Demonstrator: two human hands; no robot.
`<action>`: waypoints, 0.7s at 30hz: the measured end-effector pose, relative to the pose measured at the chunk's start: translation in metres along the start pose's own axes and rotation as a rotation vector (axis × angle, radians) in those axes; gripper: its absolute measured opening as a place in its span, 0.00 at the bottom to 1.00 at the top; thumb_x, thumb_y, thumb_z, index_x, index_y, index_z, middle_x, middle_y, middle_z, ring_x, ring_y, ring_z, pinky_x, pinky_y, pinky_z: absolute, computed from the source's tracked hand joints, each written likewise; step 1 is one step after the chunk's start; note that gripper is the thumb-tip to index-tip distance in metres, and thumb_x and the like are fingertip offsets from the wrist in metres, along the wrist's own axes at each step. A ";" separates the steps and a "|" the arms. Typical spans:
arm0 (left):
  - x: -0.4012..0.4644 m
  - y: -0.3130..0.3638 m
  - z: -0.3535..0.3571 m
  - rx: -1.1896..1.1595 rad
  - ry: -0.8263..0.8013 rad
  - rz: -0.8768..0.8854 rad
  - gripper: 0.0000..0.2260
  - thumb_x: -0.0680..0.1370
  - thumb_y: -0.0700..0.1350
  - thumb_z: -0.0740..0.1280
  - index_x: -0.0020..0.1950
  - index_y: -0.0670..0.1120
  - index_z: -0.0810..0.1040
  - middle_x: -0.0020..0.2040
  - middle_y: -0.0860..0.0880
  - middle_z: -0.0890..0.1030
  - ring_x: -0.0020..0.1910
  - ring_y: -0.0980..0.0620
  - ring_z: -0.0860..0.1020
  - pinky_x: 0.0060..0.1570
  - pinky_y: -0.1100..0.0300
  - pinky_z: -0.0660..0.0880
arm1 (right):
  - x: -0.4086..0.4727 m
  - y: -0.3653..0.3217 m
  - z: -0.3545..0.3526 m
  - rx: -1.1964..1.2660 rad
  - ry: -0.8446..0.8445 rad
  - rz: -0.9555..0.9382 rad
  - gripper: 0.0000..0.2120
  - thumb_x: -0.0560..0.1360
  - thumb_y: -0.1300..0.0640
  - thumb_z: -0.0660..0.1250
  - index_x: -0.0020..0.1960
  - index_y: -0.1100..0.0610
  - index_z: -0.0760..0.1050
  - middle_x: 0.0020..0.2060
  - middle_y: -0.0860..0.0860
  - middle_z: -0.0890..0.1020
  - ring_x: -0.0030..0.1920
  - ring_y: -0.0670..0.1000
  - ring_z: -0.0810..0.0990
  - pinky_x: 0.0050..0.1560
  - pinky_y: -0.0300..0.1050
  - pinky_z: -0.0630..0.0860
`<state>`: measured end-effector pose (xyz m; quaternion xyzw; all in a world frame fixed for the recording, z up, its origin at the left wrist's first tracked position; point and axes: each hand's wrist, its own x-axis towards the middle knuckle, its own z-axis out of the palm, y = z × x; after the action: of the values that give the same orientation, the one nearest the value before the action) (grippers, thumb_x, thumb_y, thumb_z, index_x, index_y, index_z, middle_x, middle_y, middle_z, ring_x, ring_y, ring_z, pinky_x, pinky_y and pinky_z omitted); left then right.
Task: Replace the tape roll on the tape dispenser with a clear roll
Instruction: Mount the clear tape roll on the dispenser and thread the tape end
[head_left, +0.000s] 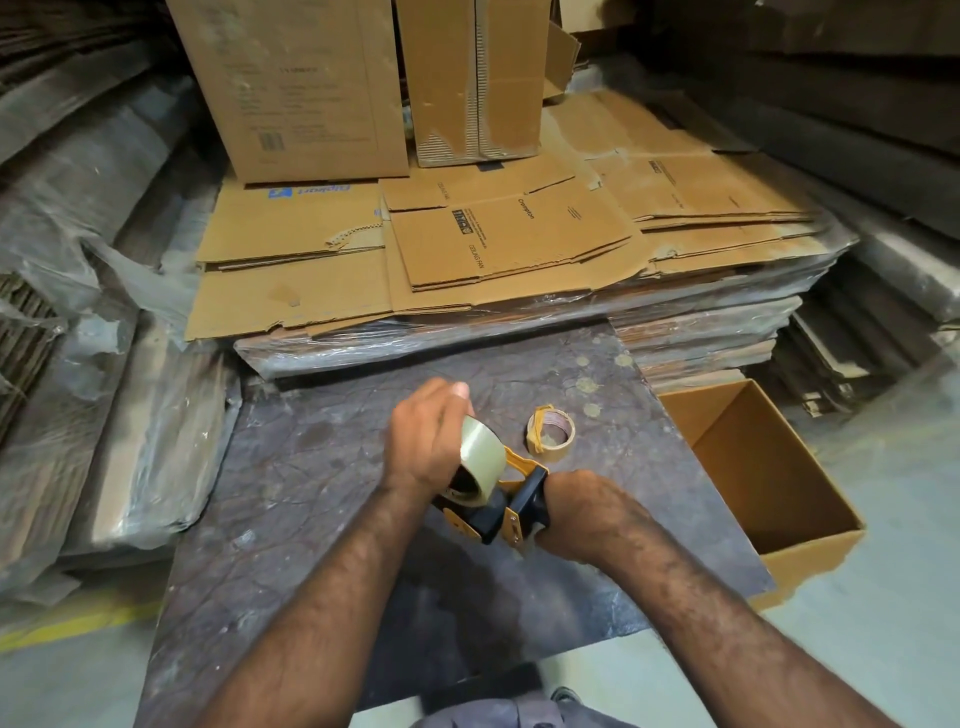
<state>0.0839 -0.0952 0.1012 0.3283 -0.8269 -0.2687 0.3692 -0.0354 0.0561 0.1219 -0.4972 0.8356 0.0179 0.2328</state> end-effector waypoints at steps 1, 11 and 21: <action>0.002 0.002 0.000 -0.078 0.026 -0.091 0.24 0.81 0.56 0.52 0.36 0.46 0.77 0.37 0.48 0.78 0.38 0.49 0.77 0.41 0.55 0.72 | -0.001 0.000 0.001 0.002 0.006 0.001 0.12 0.71 0.54 0.72 0.54 0.54 0.79 0.42 0.51 0.78 0.43 0.54 0.79 0.47 0.48 0.83; 0.021 -0.007 -0.010 -0.282 -0.095 -0.351 0.30 0.82 0.63 0.53 0.36 0.44 0.83 0.33 0.51 0.82 0.34 0.54 0.79 0.39 0.60 0.71 | -0.004 0.002 0.016 0.134 0.021 -0.003 0.12 0.70 0.52 0.71 0.52 0.54 0.77 0.49 0.54 0.83 0.50 0.57 0.83 0.41 0.45 0.76; -0.038 0.012 -0.011 -0.199 0.126 -0.260 0.22 0.74 0.60 0.71 0.64 0.54 0.74 0.61 0.54 0.75 0.61 0.53 0.76 0.56 0.59 0.75 | 0.002 0.003 0.017 0.332 0.026 0.038 0.07 0.73 0.53 0.69 0.47 0.56 0.76 0.43 0.56 0.82 0.51 0.61 0.83 0.41 0.43 0.71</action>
<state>0.1074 -0.0617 0.0993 0.4105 -0.7219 -0.3736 0.4132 -0.0327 0.0604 0.1051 -0.4362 0.8393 -0.1223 0.3006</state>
